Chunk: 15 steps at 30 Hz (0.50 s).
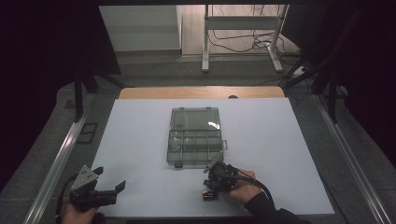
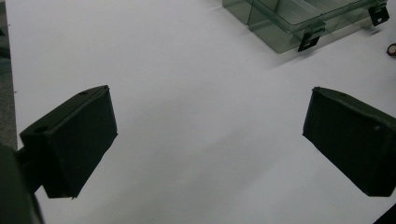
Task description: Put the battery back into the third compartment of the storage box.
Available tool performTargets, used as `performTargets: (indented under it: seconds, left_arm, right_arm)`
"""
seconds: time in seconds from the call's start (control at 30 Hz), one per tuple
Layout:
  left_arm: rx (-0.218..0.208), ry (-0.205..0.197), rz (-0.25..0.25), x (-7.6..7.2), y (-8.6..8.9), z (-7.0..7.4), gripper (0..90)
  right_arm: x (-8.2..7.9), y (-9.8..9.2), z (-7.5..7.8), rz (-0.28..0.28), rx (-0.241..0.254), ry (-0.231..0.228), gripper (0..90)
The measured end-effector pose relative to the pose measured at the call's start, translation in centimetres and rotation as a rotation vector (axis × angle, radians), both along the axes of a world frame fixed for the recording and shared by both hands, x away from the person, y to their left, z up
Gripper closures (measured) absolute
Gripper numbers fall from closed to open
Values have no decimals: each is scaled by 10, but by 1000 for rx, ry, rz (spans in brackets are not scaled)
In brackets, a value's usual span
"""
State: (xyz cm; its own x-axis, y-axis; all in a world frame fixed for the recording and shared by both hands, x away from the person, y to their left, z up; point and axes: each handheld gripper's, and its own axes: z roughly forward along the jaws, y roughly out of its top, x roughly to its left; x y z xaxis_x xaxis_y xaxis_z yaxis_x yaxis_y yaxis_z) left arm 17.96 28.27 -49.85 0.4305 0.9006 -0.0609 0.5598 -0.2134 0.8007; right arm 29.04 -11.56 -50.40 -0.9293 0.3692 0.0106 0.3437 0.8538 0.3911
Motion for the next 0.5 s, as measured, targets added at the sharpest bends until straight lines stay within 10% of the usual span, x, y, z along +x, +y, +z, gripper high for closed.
performTargets:
  seconds: [0.5]
  left_arm:
    - [-2, 2, 1, 0, 0, 0, 33]
  right_arm:
    - [5, -9, 22, -46, 113, -36, 766]
